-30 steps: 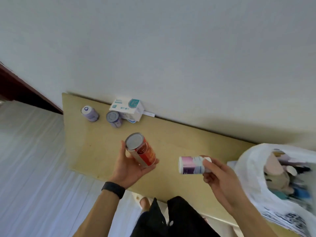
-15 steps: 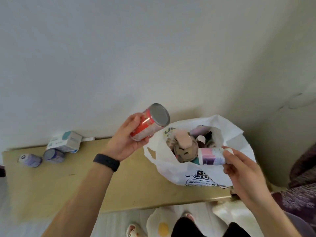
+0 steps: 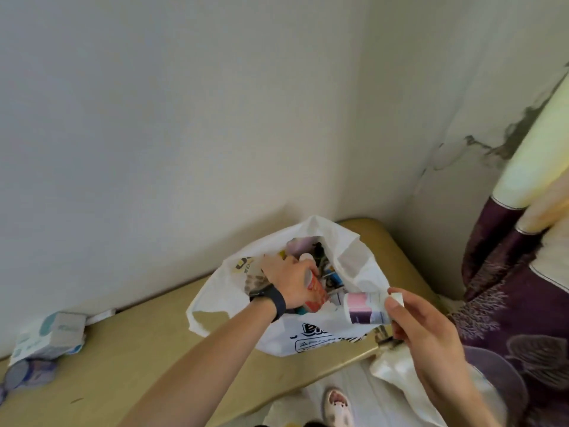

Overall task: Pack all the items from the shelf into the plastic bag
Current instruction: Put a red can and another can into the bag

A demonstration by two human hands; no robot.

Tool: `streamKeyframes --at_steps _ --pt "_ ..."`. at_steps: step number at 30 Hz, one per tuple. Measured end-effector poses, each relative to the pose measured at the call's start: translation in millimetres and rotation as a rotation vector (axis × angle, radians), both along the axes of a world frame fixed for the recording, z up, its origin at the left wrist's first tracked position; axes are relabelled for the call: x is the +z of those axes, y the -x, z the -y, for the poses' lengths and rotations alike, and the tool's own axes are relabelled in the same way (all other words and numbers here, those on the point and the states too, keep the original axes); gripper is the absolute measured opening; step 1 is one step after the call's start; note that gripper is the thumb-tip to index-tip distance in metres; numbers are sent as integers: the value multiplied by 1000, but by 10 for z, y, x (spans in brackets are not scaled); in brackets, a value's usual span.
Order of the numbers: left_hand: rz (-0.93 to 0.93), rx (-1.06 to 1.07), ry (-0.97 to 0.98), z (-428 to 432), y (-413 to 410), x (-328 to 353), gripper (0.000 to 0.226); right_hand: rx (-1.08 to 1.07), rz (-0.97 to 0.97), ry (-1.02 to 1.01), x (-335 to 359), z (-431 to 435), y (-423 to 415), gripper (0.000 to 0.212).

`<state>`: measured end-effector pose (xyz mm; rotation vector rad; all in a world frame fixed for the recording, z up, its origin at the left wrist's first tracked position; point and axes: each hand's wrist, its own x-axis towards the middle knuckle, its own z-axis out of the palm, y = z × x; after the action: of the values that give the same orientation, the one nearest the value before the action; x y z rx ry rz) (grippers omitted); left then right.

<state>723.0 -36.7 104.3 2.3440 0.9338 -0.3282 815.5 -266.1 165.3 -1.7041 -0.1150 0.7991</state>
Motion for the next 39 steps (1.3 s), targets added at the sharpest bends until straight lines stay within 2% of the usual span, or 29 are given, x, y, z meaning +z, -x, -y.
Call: streamKeyframes --at_steps 3,9,13,16,18,20,22,24,25,27,29,31,35,39 --pt "11 30 5 70 -256 -216 51 -18 1 13 -4 70 -32 17" --pt "44 265 72 88 -462 -491 50 -45 44 24 21 124 -131 12" --pt "70 174 -14 52 -376 -507 45 -3 88 4 61 16 -173 11" --pt "39 83 -93 -37 -195 -412 38 104 158 36 29 -144 -171 14" --pt "21 56 -187 -112 -7 -290 29 206 224 112 -28 -292 -139 23" --pt "-24 10 -373 -188 233 -175 26 314 327 203 -101 -449 -97 31" --pt "-135 3 -561 -248 528 -85 45 412 442 261 -178 -604 -52 31" --pt "-285 89 -683 -286 849 6 67 509 545 299 -242 -745 0 27" --pt "-353 160 -680 -302 1003 47 73 559 597 321 -274 -814 20 25" --pt "-424 307 -521 -340 1256 117 72 642 675 373 -376 -970 44 27" --pt "-394 409 -300 -387 1420 143 70 732 736 460 -516 -1157 53 33" --pt "-302 455 -163 -438 1521 104 66 858 818 568 -630 -1348 46 36" --pt "-116 456 -182 -423 1498 249 59 976 914 659 -731 -1565 -24 43" --pt "16 493 -213 -357 1374 507 59 1037 904 598 -722 -1532 -24 24"
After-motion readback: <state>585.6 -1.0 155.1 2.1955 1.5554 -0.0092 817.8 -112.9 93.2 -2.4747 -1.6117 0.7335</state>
